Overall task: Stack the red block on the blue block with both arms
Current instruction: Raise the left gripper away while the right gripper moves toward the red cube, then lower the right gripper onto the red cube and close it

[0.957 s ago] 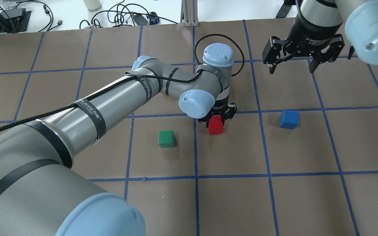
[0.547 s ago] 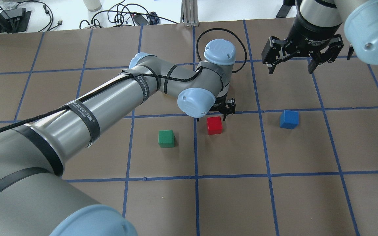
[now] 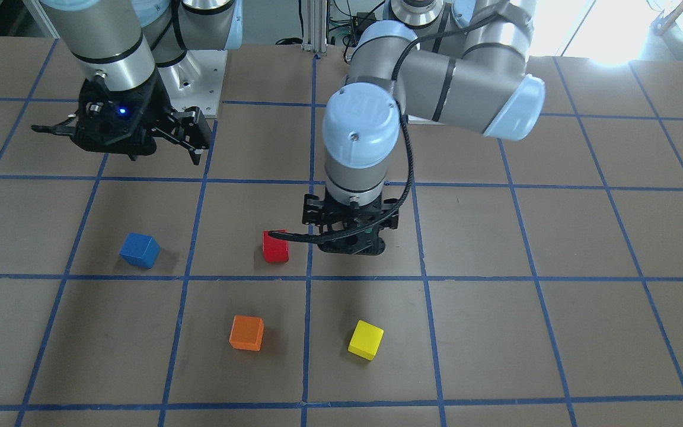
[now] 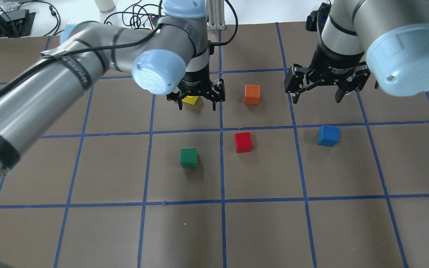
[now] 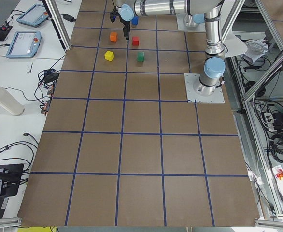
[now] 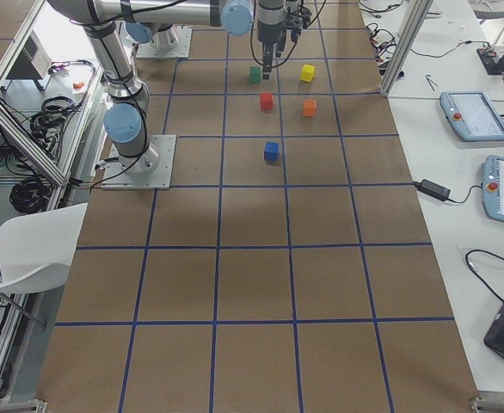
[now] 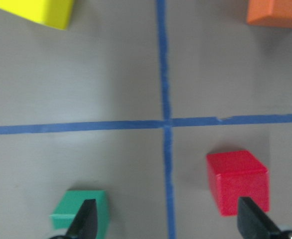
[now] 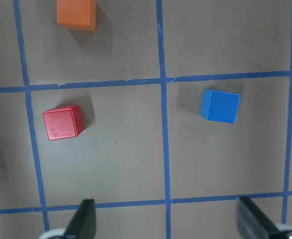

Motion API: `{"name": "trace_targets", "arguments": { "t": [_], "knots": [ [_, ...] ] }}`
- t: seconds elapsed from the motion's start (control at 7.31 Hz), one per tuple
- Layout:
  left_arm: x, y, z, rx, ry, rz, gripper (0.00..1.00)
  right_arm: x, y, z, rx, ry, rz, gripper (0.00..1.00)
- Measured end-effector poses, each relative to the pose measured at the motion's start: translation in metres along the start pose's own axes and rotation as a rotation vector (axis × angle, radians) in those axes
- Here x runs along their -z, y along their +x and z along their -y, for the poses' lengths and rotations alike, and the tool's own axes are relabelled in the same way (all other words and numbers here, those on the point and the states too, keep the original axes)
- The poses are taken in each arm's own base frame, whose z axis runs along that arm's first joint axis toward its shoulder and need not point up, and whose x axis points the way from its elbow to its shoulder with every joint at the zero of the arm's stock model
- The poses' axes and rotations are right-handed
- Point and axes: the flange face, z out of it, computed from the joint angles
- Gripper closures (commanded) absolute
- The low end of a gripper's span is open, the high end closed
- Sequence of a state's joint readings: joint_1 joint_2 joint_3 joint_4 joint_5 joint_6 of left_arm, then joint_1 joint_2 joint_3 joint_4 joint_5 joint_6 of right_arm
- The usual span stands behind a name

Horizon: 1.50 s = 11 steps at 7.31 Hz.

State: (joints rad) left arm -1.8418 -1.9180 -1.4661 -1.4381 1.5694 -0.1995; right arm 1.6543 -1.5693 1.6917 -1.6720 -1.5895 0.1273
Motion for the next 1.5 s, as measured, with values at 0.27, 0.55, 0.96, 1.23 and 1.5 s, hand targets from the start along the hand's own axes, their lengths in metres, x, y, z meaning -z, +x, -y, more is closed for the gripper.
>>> {"name": "trace_targets", "arguments": {
  "t": [0.27, 0.55, 0.96, 1.23, 1.5],
  "knots": [
    [0.049, -0.074, -0.019, -0.04, -0.012, -0.011, 0.0, -0.065, -0.02, -0.009, -0.01, 0.033, 0.004, 0.0],
    [0.07, -0.128, -0.05, -0.081, -0.018, -0.025, 0.0, -0.128, -0.024, -0.025, -0.039, 0.098, 0.018, 0.0],
    [0.077, -0.149, -0.087, -0.085, 0.065, -0.024, 0.0, -0.177, -0.036, -0.032, -0.028, 0.124, 0.026, 0.0],
    [0.074, -0.15, -0.091, -0.085, 0.111, -0.023, 0.0, -0.197, -0.055, -0.029, -0.031, 0.14, 0.035, 0.0],
    [0.07, -0.149, -0.095, -0.08, 0.12, -0.024, 0.0, -0.204, -0.067, -0.021, -0.056, 0.16, 0.062, 0.0]
  ]
}}
